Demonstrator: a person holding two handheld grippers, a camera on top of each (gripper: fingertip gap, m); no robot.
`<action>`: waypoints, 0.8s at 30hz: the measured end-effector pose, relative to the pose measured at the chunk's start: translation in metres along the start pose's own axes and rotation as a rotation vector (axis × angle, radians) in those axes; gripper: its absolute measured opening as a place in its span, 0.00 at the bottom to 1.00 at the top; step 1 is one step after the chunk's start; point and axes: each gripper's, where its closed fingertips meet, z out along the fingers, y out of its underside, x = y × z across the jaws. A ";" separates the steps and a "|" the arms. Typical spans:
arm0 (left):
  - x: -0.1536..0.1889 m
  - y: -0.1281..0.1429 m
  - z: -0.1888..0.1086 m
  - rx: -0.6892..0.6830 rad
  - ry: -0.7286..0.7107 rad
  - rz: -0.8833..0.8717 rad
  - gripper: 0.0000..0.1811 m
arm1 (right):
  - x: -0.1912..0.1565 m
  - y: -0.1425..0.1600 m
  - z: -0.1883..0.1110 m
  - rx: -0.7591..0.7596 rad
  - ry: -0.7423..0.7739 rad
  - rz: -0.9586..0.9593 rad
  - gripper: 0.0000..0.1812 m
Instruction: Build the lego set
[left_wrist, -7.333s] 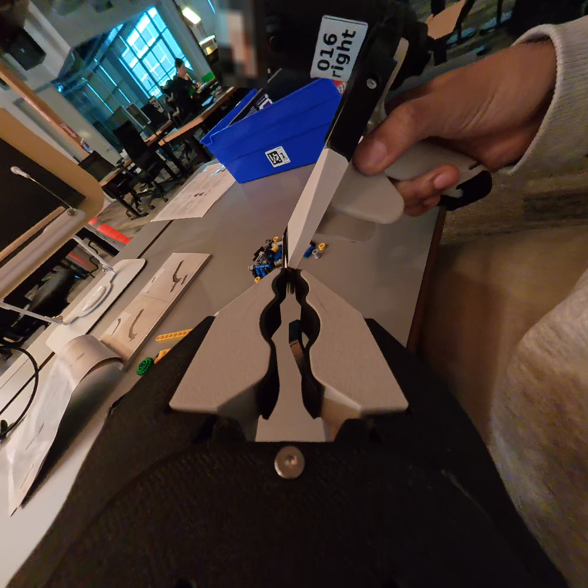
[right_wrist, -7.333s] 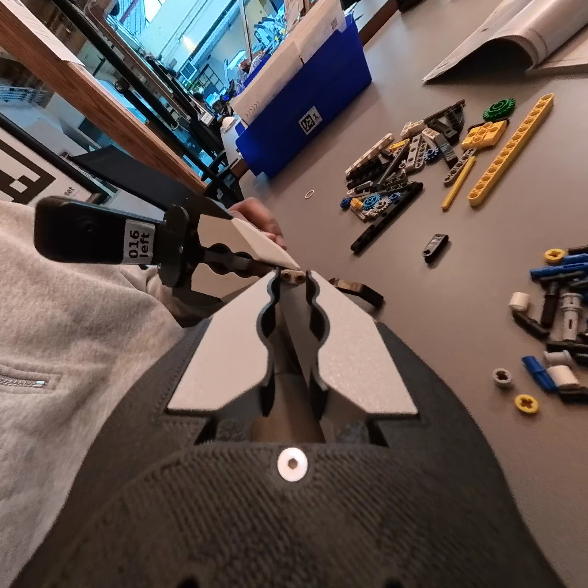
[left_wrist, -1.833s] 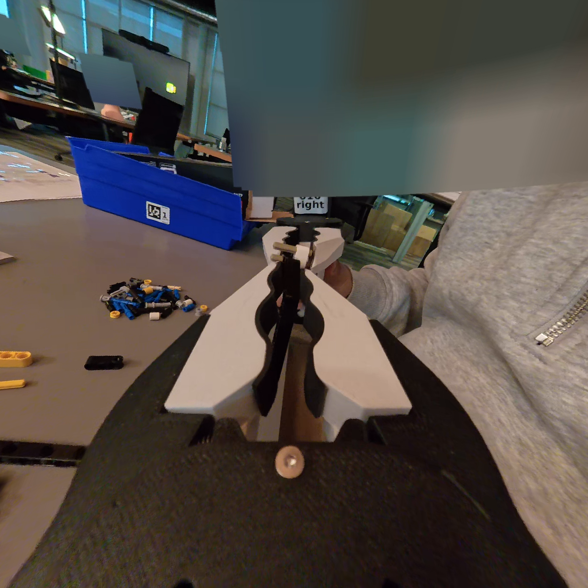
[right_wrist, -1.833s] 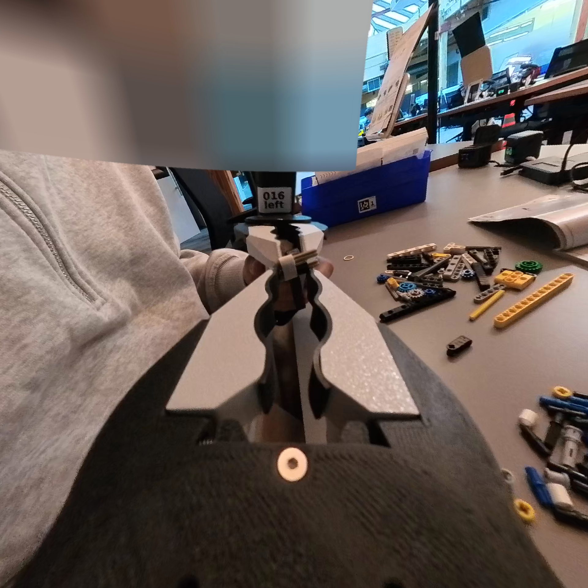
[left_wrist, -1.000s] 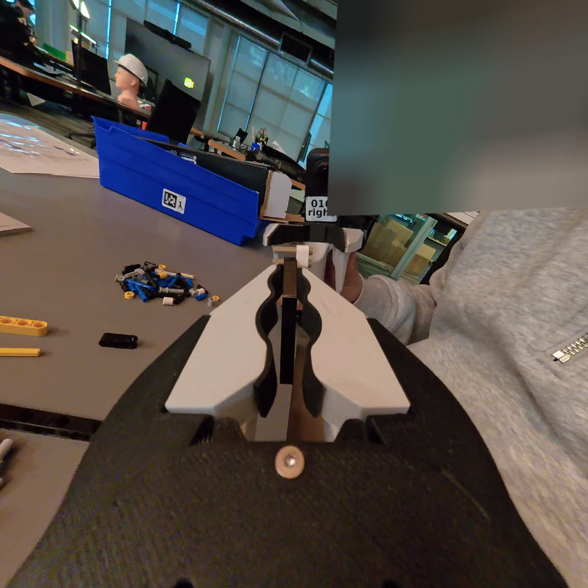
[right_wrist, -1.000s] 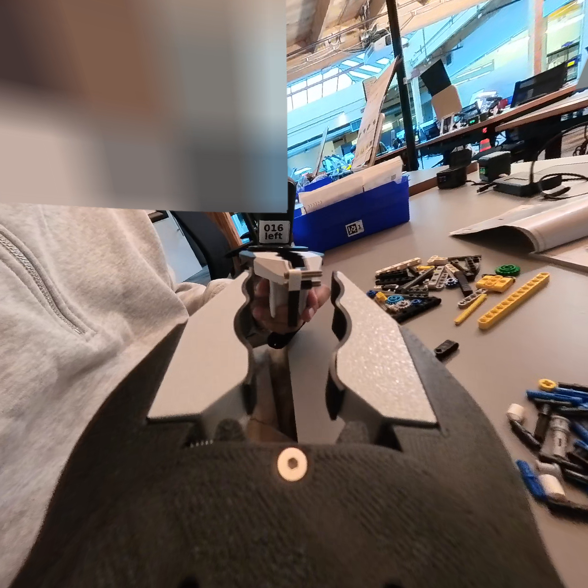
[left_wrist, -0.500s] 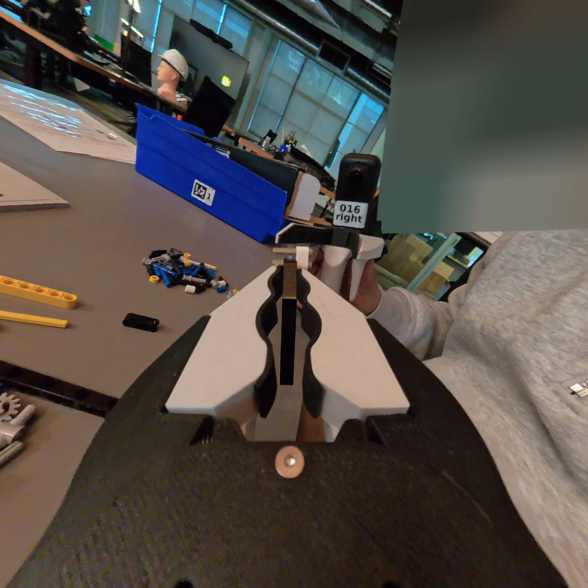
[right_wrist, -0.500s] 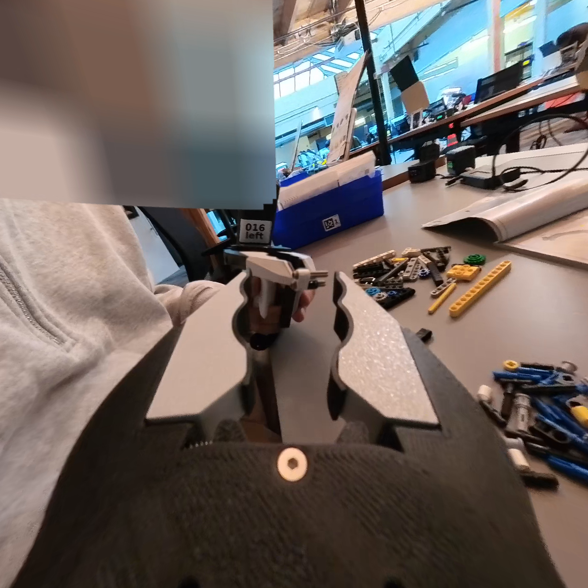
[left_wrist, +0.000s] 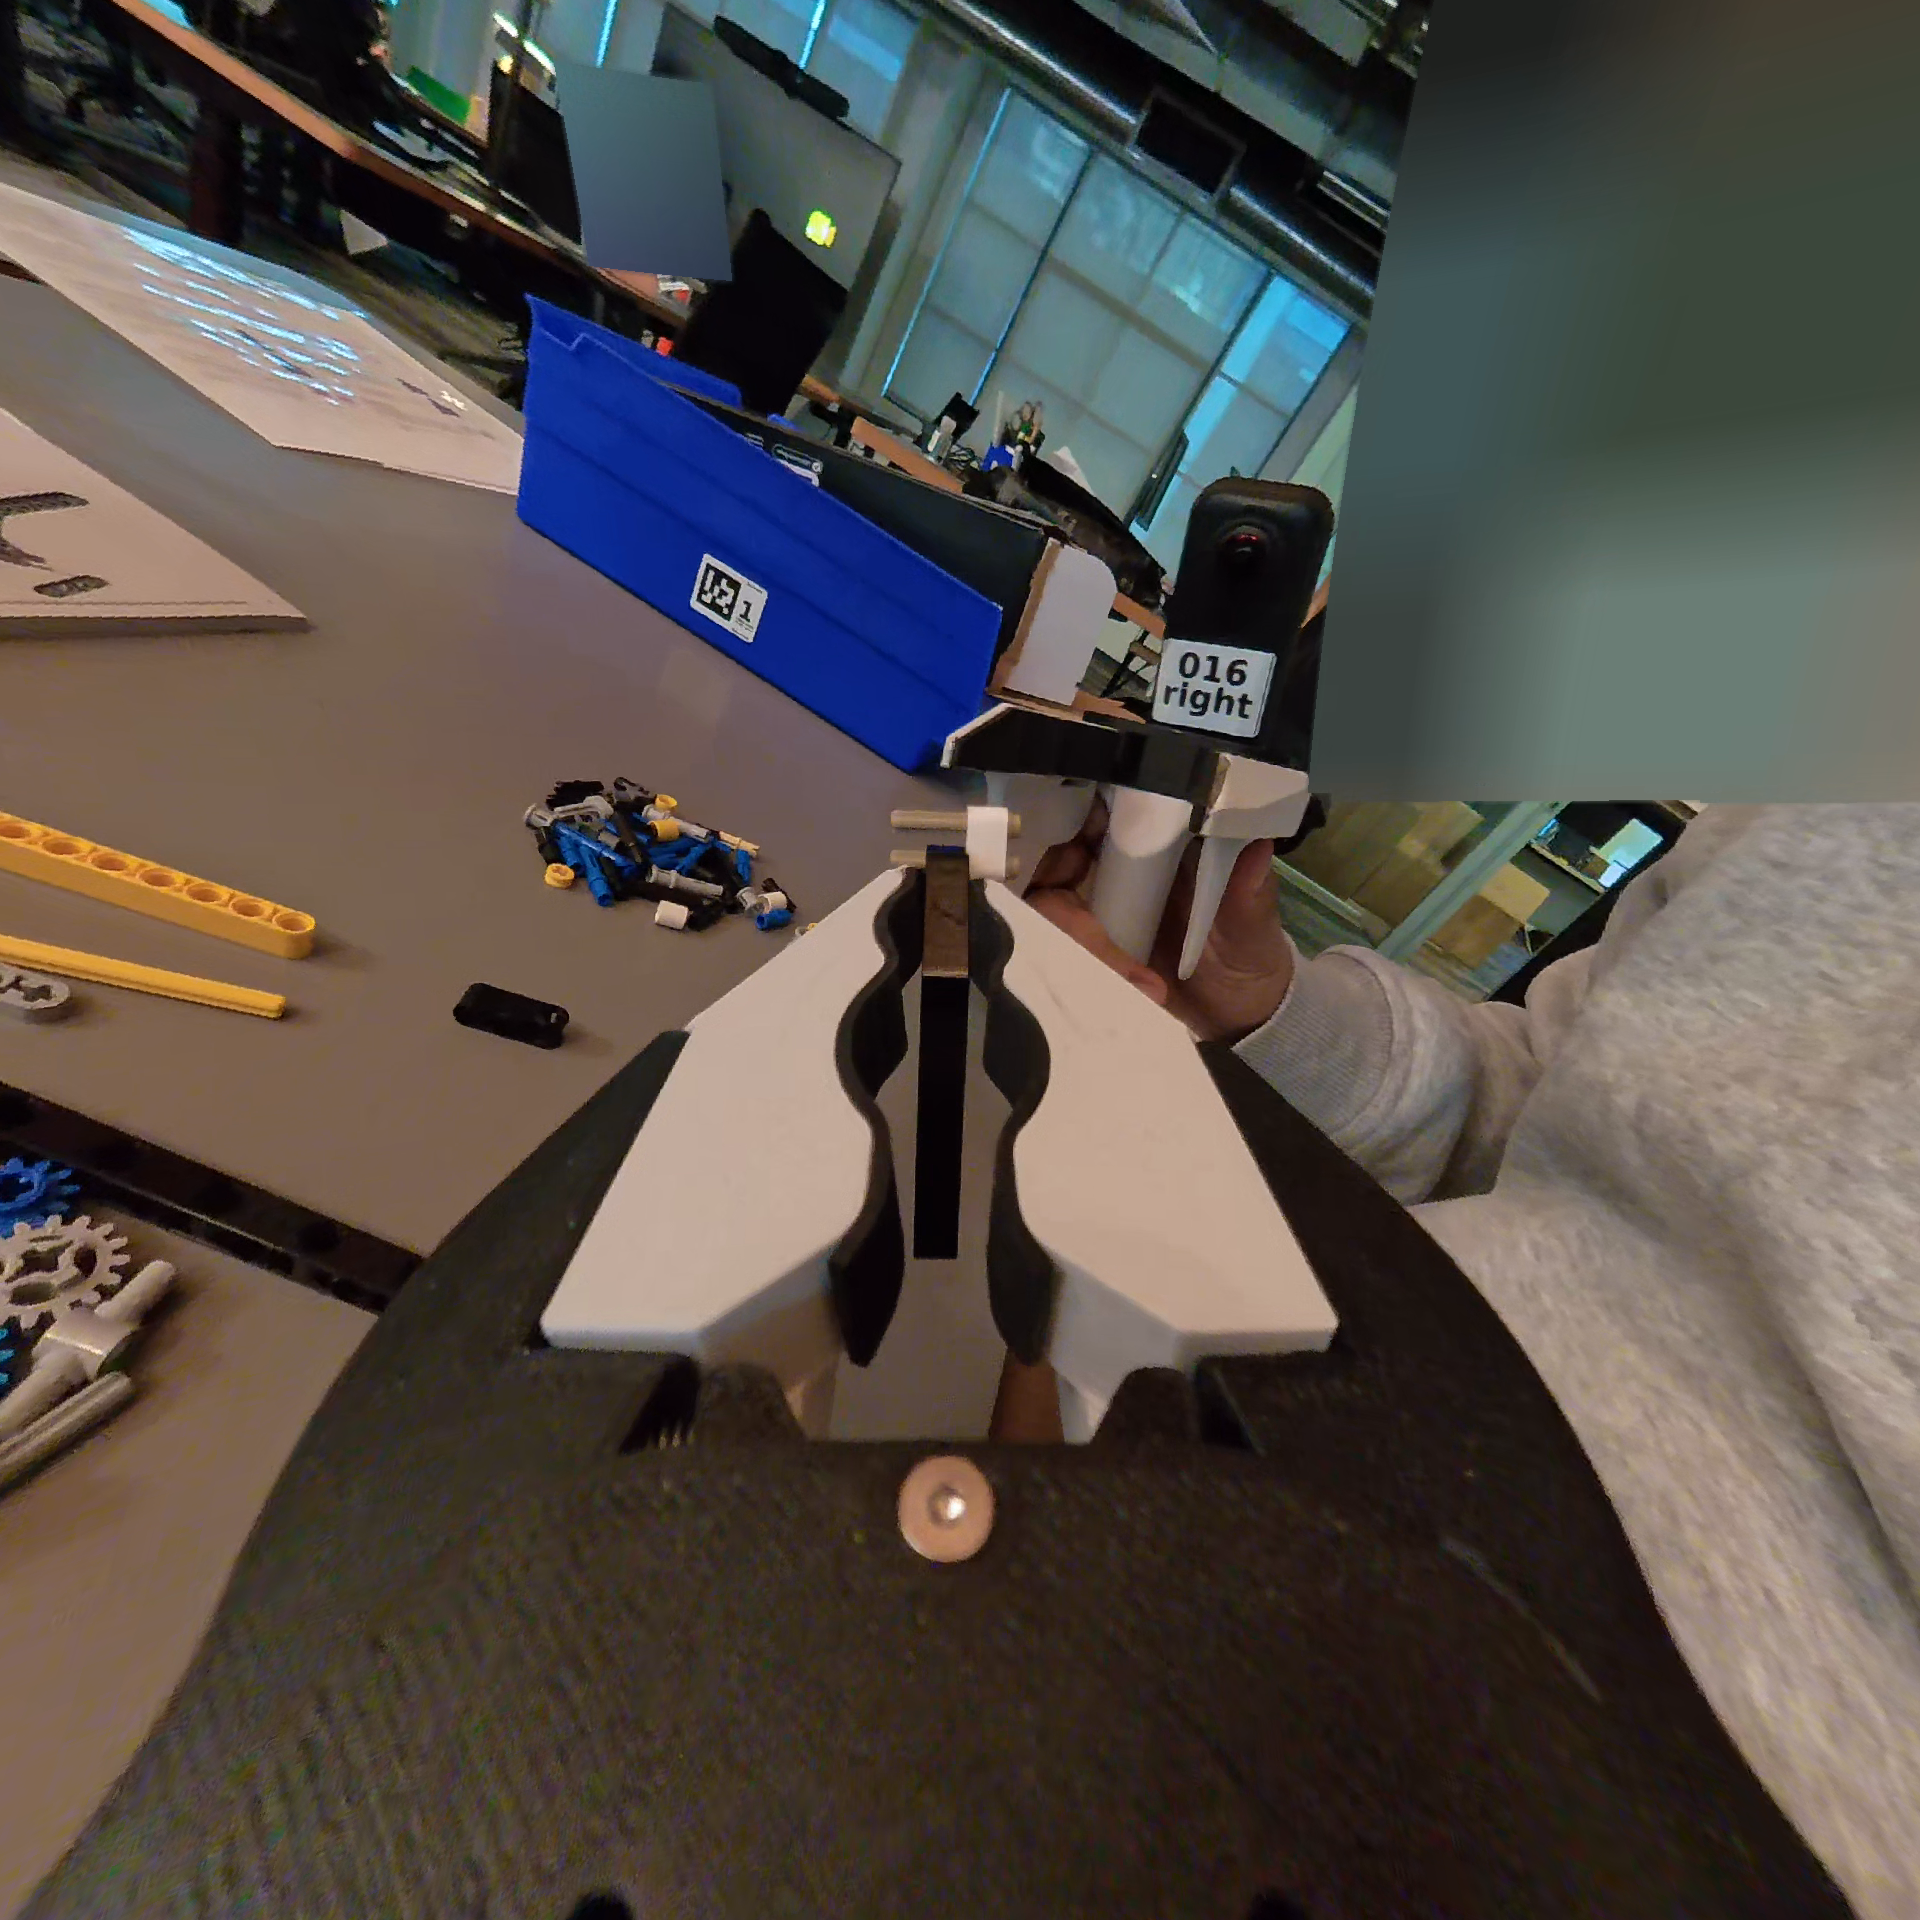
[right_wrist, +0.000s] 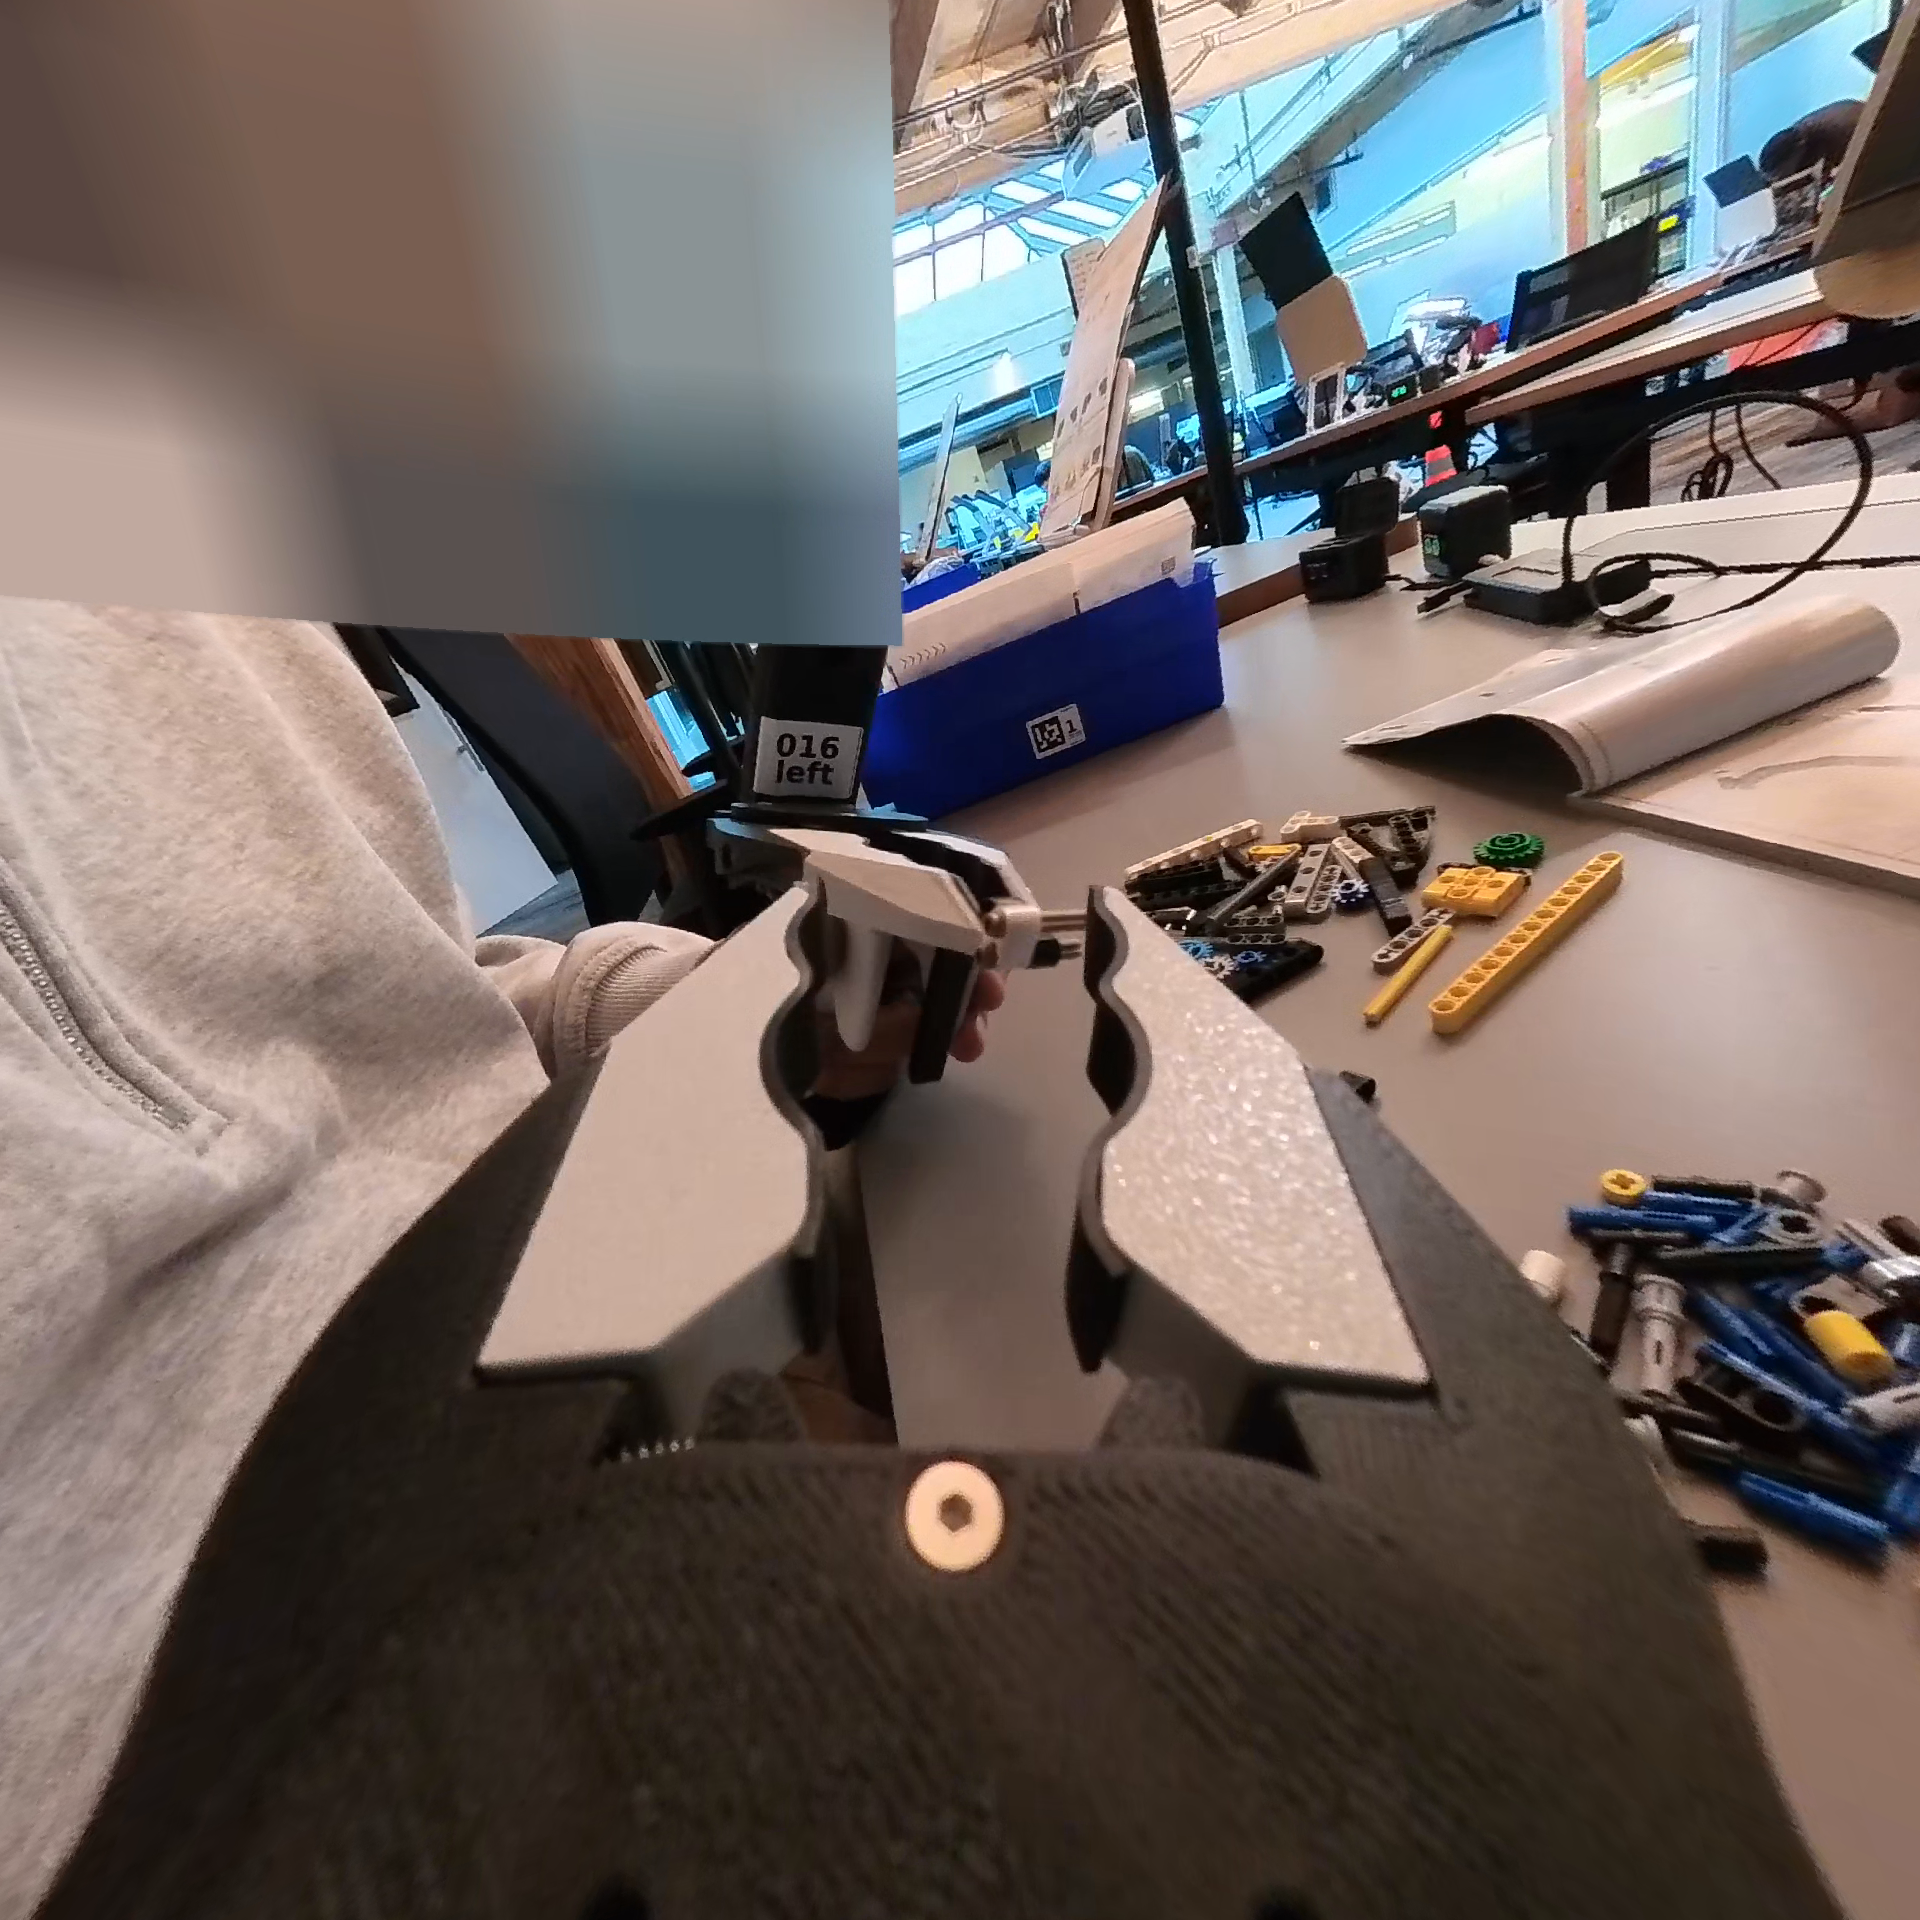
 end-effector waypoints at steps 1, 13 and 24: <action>-0.001 0.000 0.000 0.000 -0.006 -0.004 0.03 | 0.000 0.000 0.000 0.000 0.001 -0.002 0.26; -0.027 -0.023 -0.017 0.210 -0.135 -0.143 0.04 | -0.013 0.042 0.022 -0.273 0.097 -0.375 0.25; -0.042 -0.035 -0.038 0.506 -0.054 -0.637 0.04 | -0.018 0.064 0.044 -0.393 0.197 -0.794 0.24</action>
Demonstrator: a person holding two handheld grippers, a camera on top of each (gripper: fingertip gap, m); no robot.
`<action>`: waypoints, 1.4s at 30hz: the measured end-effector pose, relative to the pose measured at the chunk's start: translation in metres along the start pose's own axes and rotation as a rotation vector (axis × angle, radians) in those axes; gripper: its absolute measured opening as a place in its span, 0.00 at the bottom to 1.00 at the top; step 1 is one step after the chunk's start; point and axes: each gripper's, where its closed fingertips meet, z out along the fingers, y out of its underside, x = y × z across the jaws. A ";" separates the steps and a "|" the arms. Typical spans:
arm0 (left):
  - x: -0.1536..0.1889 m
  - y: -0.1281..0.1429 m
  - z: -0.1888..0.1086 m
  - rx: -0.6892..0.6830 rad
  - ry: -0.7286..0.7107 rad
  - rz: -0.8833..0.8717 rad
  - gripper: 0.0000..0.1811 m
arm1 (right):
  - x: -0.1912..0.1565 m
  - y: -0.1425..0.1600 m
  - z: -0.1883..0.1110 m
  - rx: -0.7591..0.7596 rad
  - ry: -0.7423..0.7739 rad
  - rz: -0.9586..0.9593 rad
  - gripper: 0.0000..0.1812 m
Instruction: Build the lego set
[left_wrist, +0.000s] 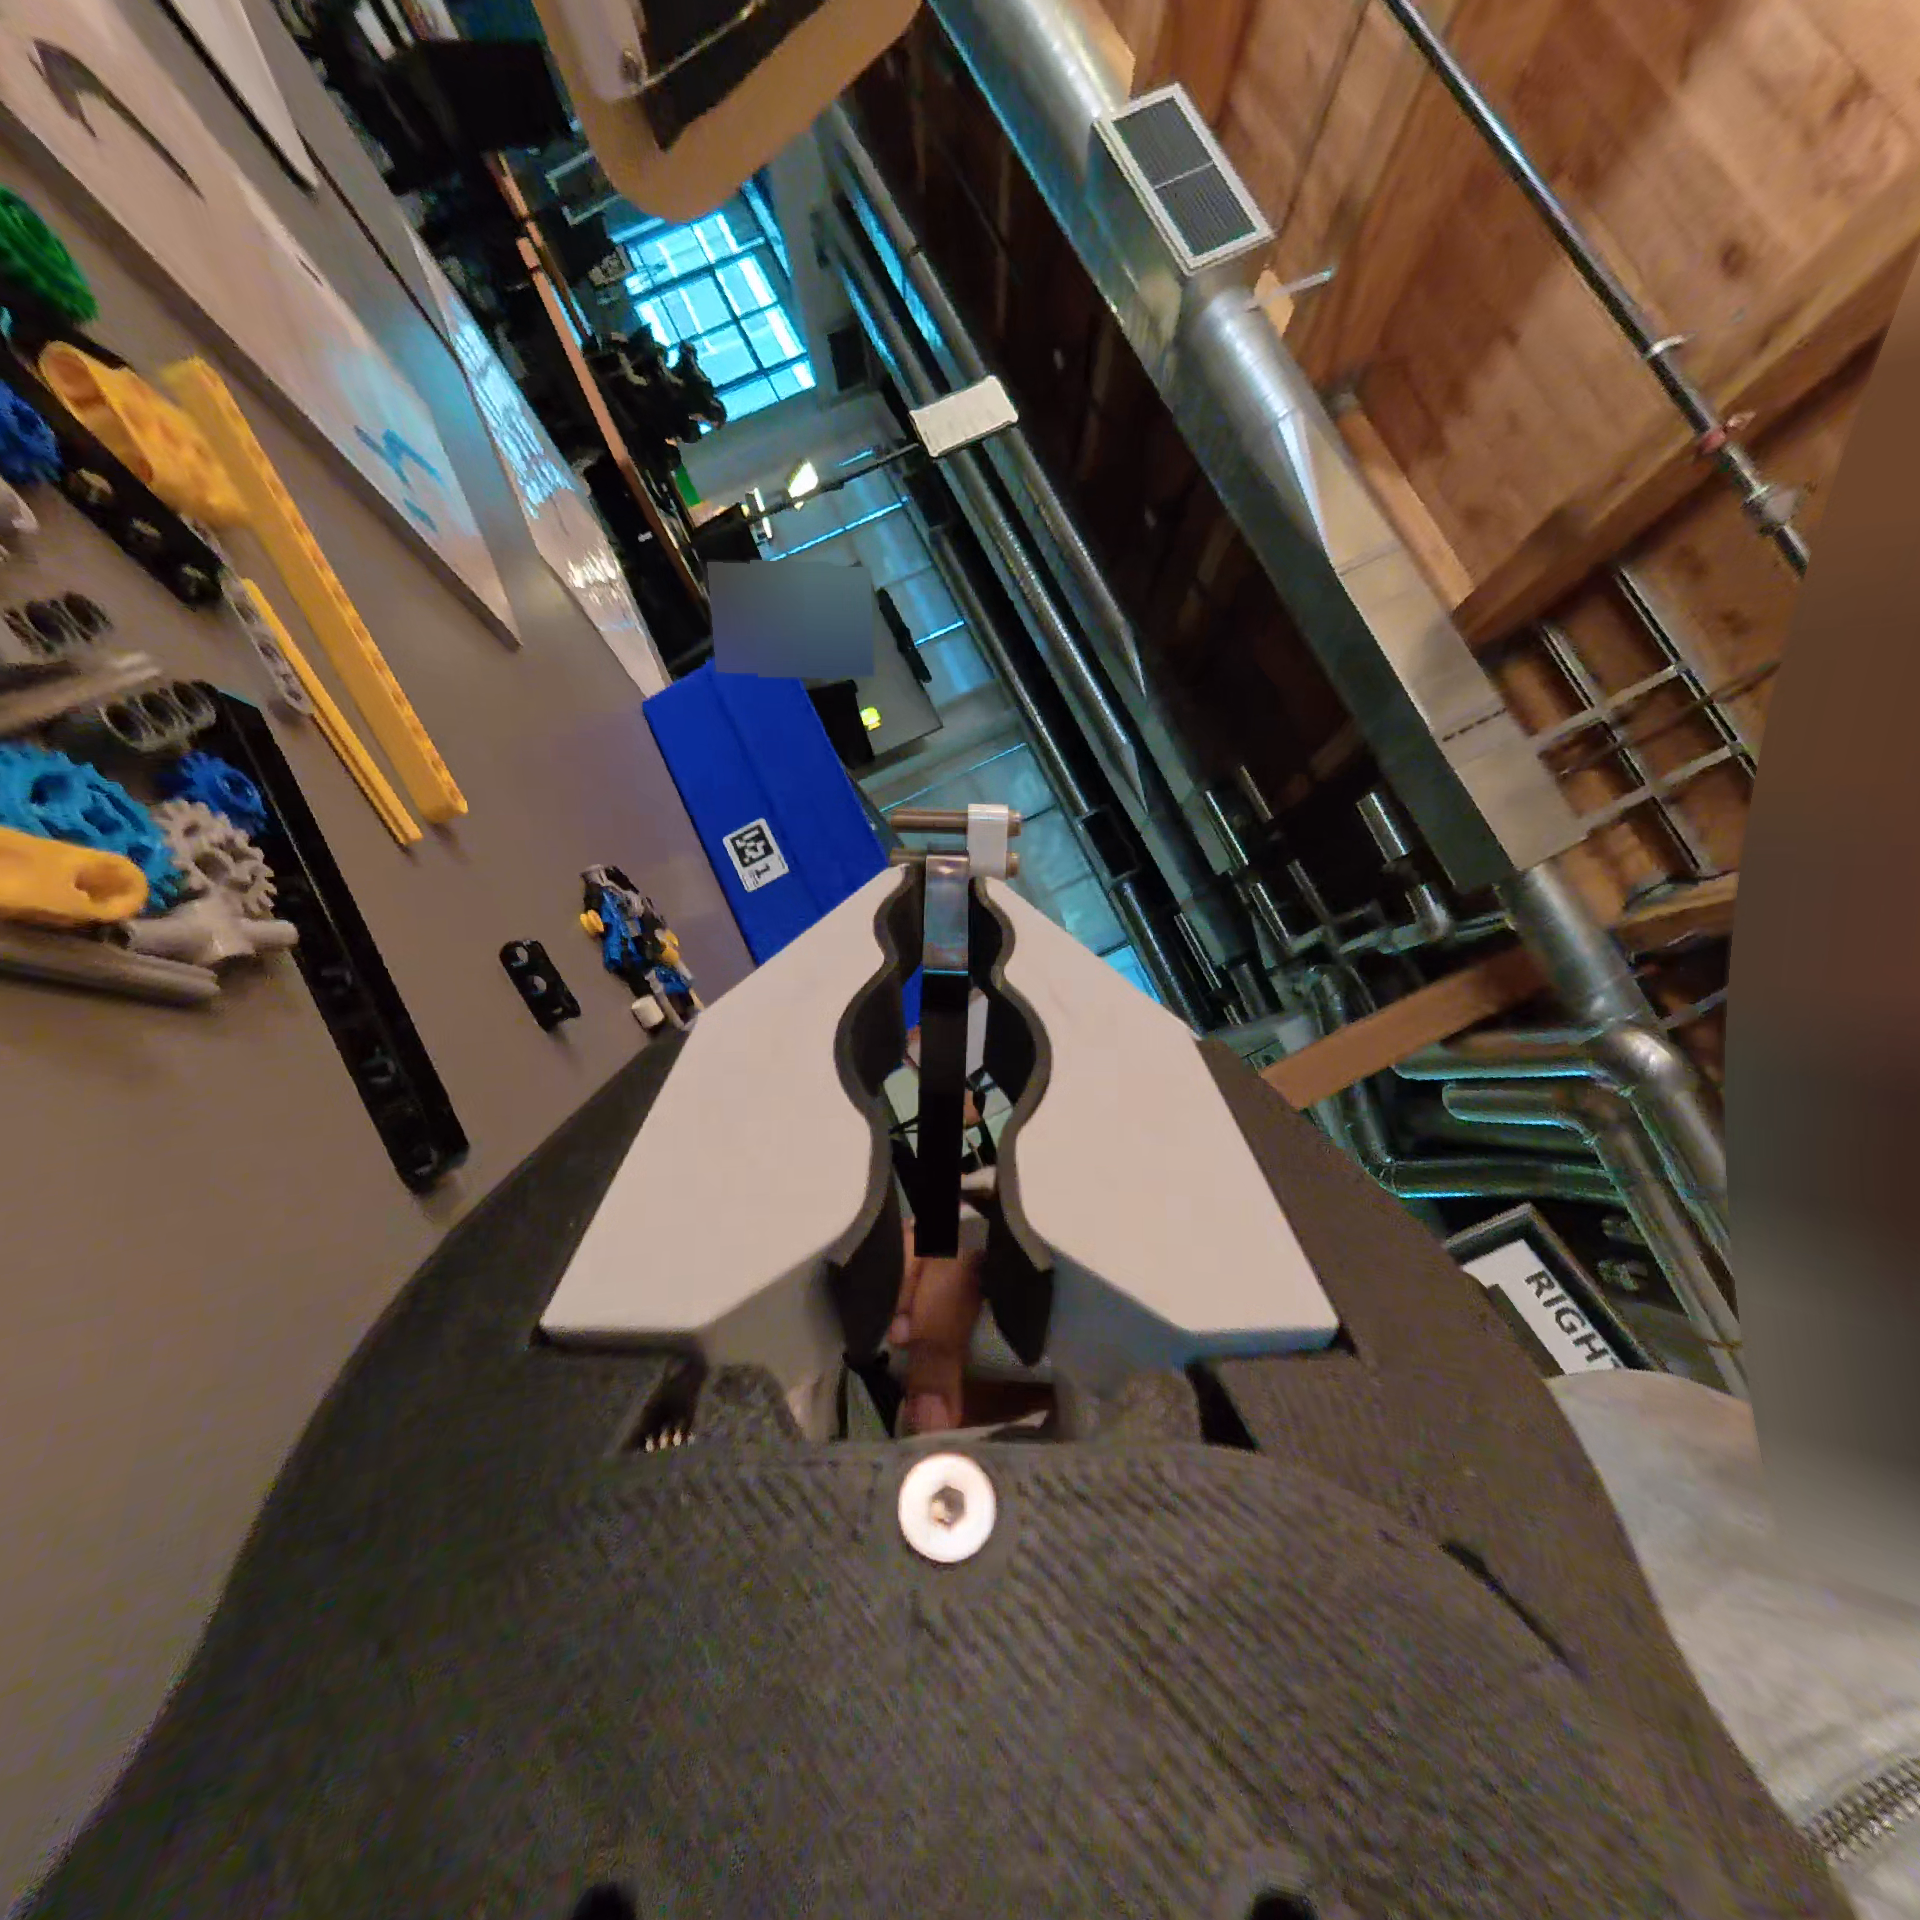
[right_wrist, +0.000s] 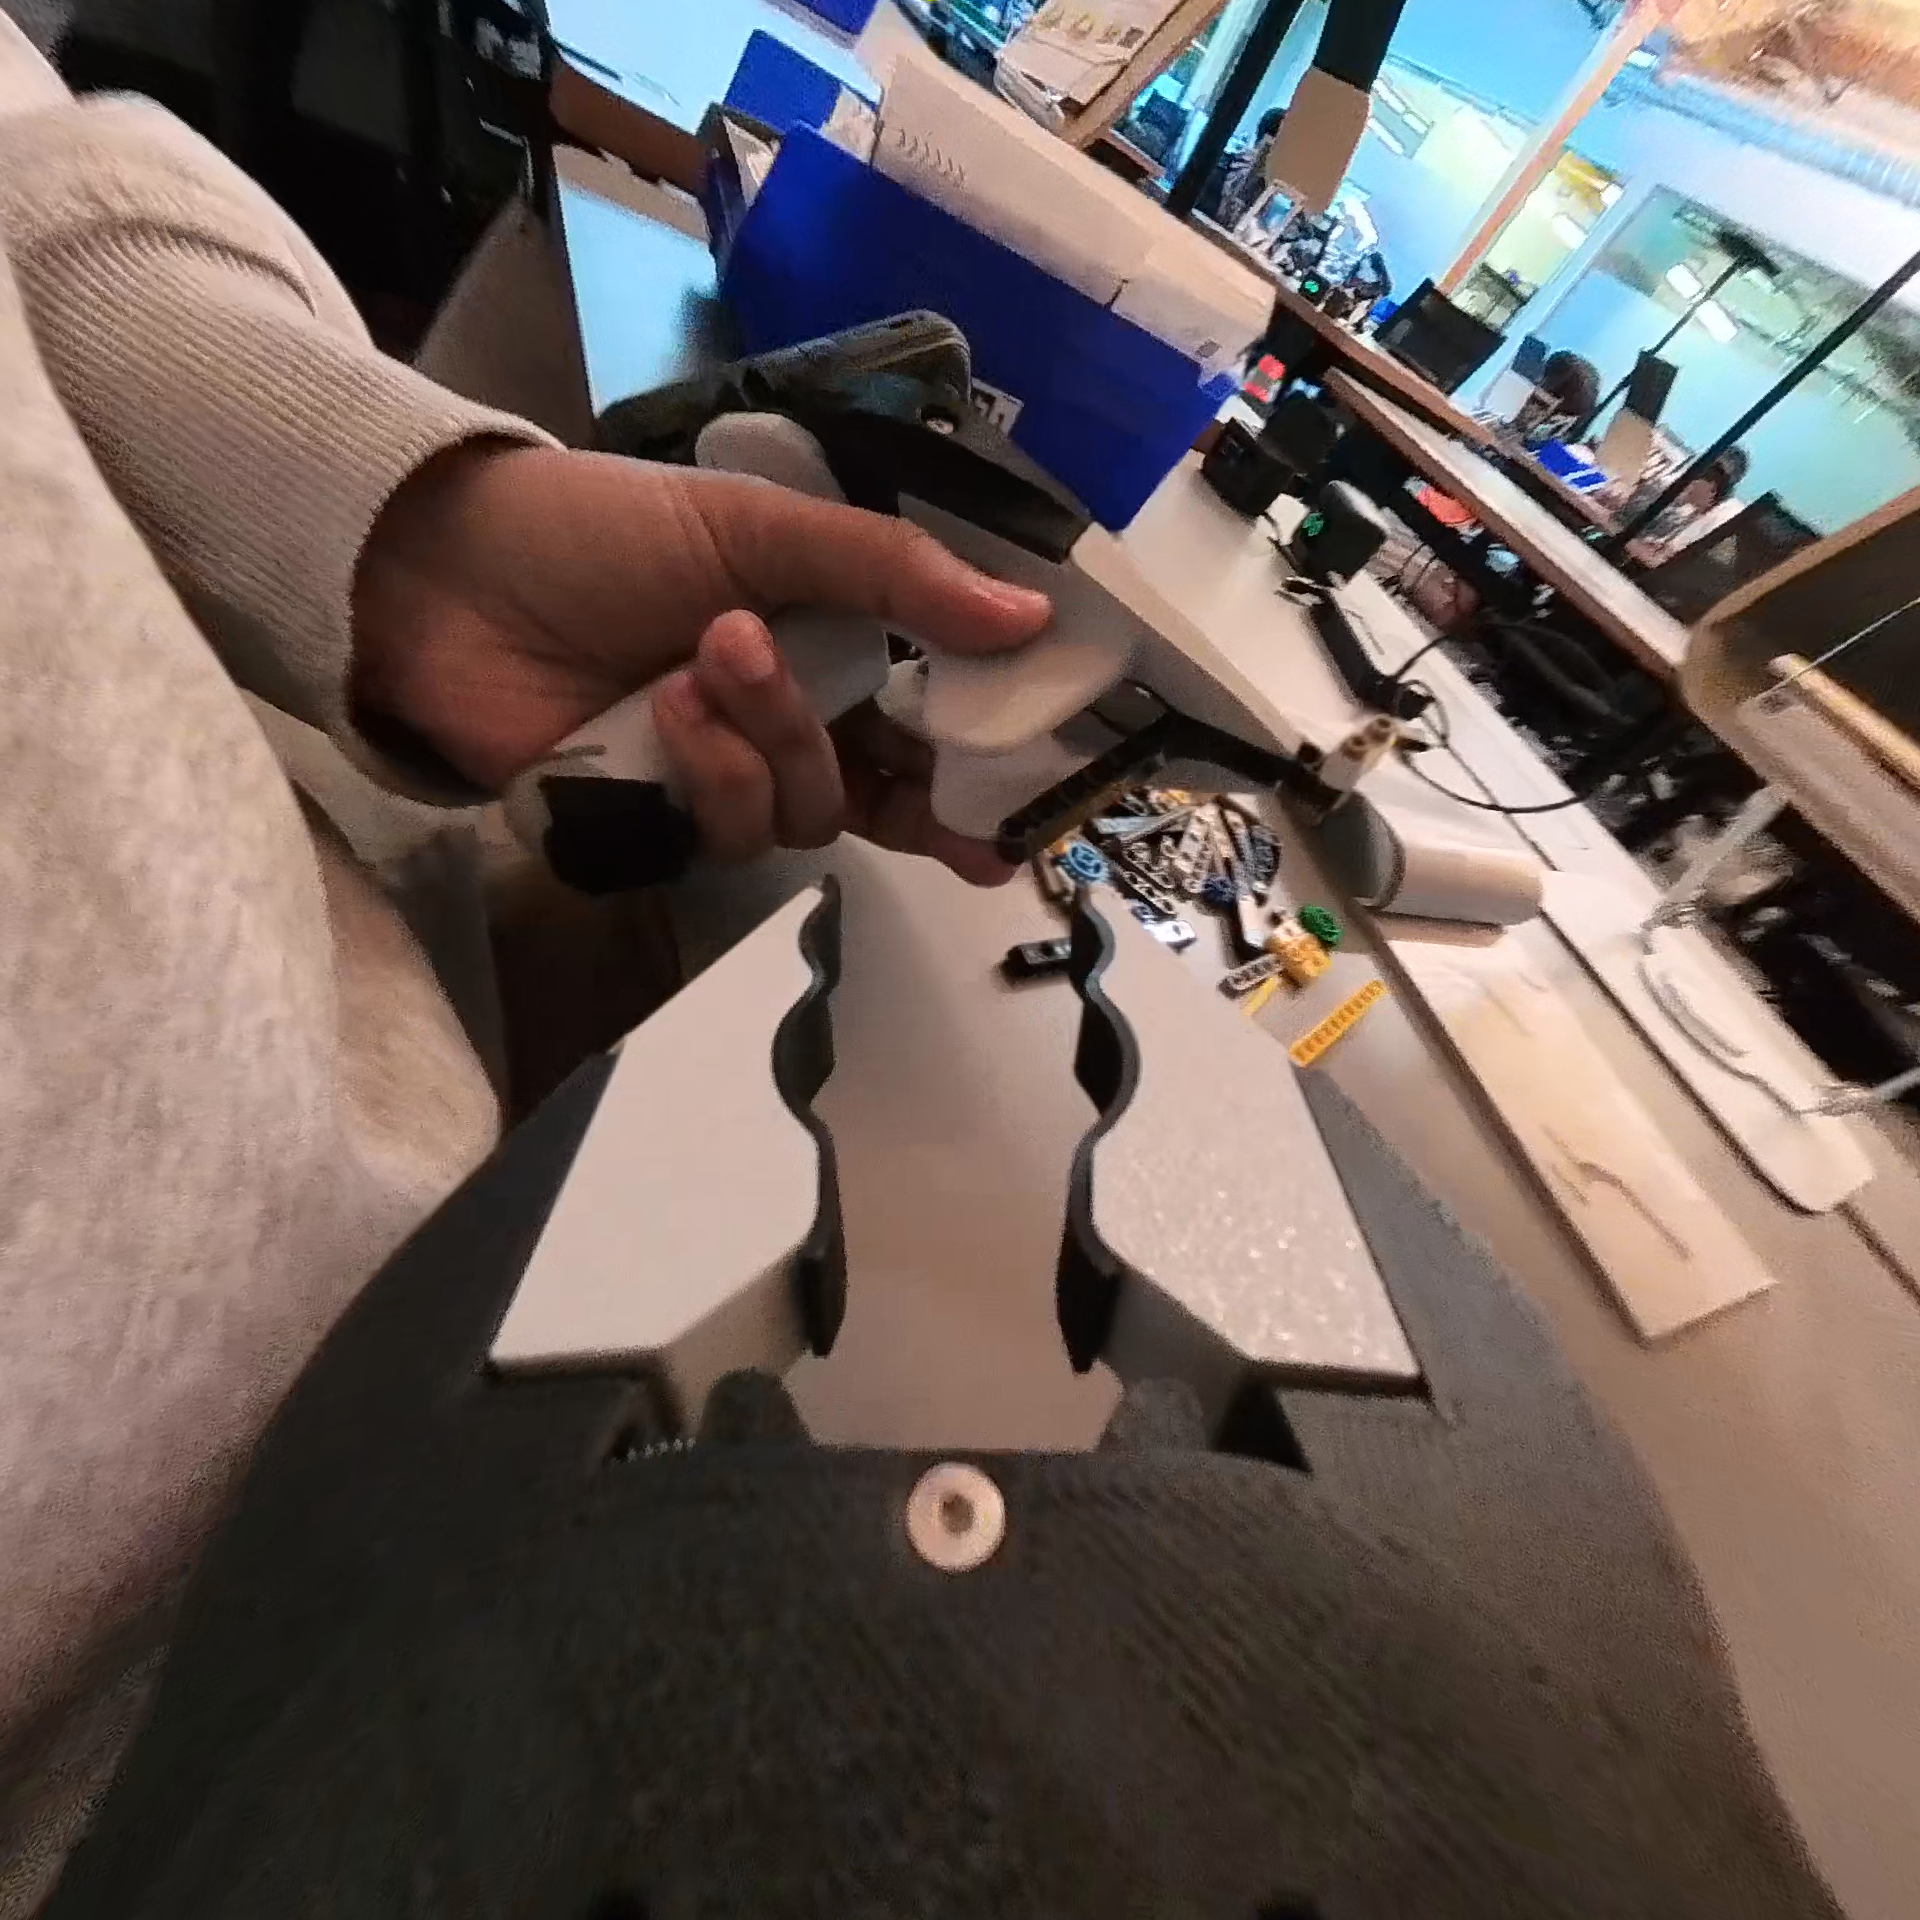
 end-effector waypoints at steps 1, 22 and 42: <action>0.001 0.003 0.001 -0.005 0.000 -0.002 0.04 | 0.001 0.000 0.000 -0.006 0.021 -0.035 0.24; -0.003 0.027 0.005 -0.061 -0.034 -0.087 0.04 | -0.001 0.000 0.006 -0.096 0.252 -0.665 0.03; 0.007 0.024 0.007 -0.176 -0.044 0.126 0.30 | 0.018 -0.008 -0.020 0.110 0.139 -0.138 0.04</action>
